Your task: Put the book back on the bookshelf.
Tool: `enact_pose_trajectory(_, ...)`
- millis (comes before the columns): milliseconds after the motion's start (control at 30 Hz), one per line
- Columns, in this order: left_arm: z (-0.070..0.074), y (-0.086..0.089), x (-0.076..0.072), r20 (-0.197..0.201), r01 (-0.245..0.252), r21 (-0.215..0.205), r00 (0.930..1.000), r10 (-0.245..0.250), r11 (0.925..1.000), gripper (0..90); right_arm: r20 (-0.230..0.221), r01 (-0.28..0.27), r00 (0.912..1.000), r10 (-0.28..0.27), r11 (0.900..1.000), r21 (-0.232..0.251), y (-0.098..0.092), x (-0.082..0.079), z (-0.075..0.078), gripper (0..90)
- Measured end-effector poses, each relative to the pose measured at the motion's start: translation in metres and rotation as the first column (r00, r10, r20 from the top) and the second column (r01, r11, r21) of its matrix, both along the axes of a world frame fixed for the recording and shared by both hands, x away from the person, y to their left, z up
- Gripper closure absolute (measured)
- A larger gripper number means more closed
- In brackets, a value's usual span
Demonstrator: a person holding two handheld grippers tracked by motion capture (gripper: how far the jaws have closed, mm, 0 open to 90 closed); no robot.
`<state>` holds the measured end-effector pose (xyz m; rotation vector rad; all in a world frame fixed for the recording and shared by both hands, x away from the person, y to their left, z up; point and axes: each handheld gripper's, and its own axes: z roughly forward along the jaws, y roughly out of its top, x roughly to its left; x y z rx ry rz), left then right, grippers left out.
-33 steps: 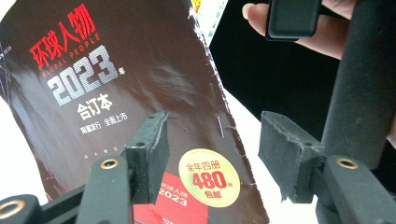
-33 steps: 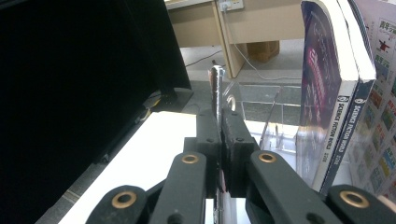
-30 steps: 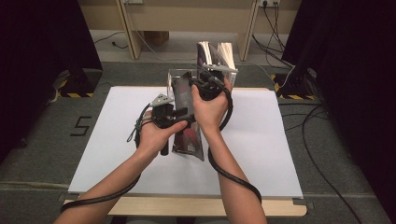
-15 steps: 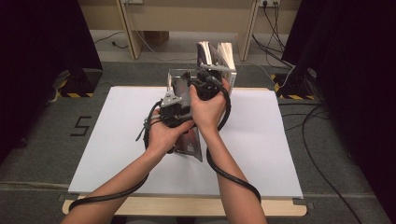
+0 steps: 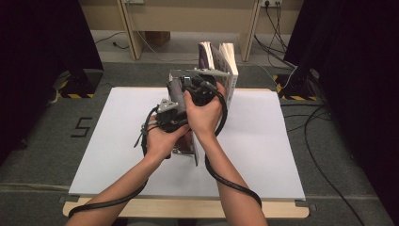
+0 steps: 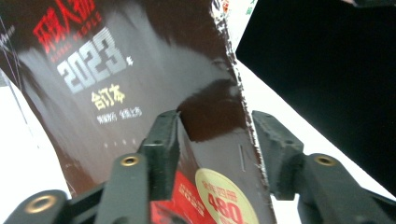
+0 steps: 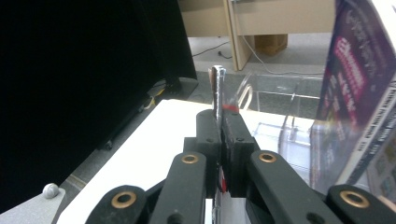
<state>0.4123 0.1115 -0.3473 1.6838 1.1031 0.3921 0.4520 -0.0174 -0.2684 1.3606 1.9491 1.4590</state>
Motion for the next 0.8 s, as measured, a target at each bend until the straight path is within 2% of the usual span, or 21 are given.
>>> enact_pose_trajectory(233, -0.008, 0.010, -0.005, 0.001, -0.018, -0.016, 0.9998, 0.018, 0.9997, 72.6, 0.011, -0.029, 0.9995, 0.030, 0.999, -0.023, 0.010, -0.004, -0.004, 86.7)
enact_pose_trajectory(500, -0.017, 0.020, -0.011, -0.002, -0.047, -0.001, 0.9989, 0.047, 0.9989, 84.1, 0.010, -0.054, 0.9985, 0.055, 0.997, -0.046, 0.017, -0.005, -0.010, 83.9)
enact_pose_trajectory(600, -0.020, 0.023, -0.013, -0.008, -0.046, -0.013, 0.9989, 0.046, 0.9988, 86.2, 0.013, -0.065, 0.9977, 0.066, 0.996, -0.061, 0.020, -0.006, -0.011, 81.6)
enact_pose_trajectory(700, -0.023, 0.027, -0.014, -0.015, -0.044, -0.025, 0.9989, 0.044, 0.9987, 86.4, 0.006, -0.085, 0.9963, 0.085, 0.994, -0.068, 0.020, -0.007, -0.012, 75.9)
enact_pose_trajectory(800, -0.026, 0.029, -0.015, -0.002, -0.032, -0.038, 0.9995, 0.031, 0.9988, 86.5, -0.010, -0.126, 0.9920, 0.126, 0.991, -0.036, 0.015, -0.008, -0.013, 66.4)
